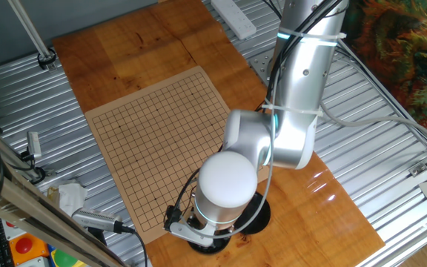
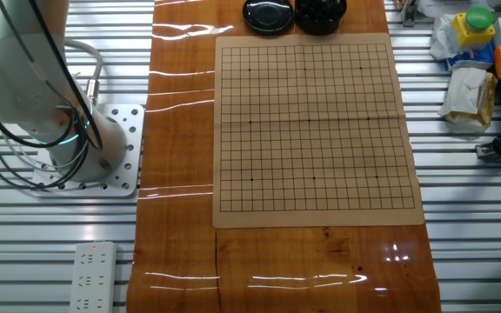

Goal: Play the first move as black on the 3-4 point in the upper right corner of the Go board

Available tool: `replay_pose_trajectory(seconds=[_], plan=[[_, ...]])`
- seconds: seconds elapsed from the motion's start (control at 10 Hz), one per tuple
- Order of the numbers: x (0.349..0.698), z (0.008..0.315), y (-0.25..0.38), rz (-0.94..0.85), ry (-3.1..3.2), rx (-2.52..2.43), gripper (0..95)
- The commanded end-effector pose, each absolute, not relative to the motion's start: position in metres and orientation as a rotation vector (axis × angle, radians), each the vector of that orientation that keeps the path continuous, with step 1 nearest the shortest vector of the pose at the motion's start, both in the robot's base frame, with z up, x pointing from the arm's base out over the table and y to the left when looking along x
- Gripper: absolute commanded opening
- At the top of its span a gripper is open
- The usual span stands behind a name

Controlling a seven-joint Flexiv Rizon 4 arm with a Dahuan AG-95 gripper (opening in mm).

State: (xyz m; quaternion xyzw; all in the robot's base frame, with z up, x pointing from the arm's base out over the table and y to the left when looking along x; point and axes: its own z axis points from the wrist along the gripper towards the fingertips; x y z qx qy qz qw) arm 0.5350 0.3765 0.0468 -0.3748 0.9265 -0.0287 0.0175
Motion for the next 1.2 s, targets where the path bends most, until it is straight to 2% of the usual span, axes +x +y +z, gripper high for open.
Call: replay_pose_trajectory(seconds=[0.1, 1.0, 1.1, 1.2], plan=[[0.5340, 0.0488, 0.3760, -0.089, 2.880, -1.176, 38.0], [0.5334, 0.0537, 0.3767, -0.050, 2.957, -0.974, 38.0], [0.5335, 0.0532, 0.3766, -0.051, 2.958, -0.971, 19.0], [0.5339, 0.0512, 0.3764, -0.050, 2.965, -0.945, 19.0]])
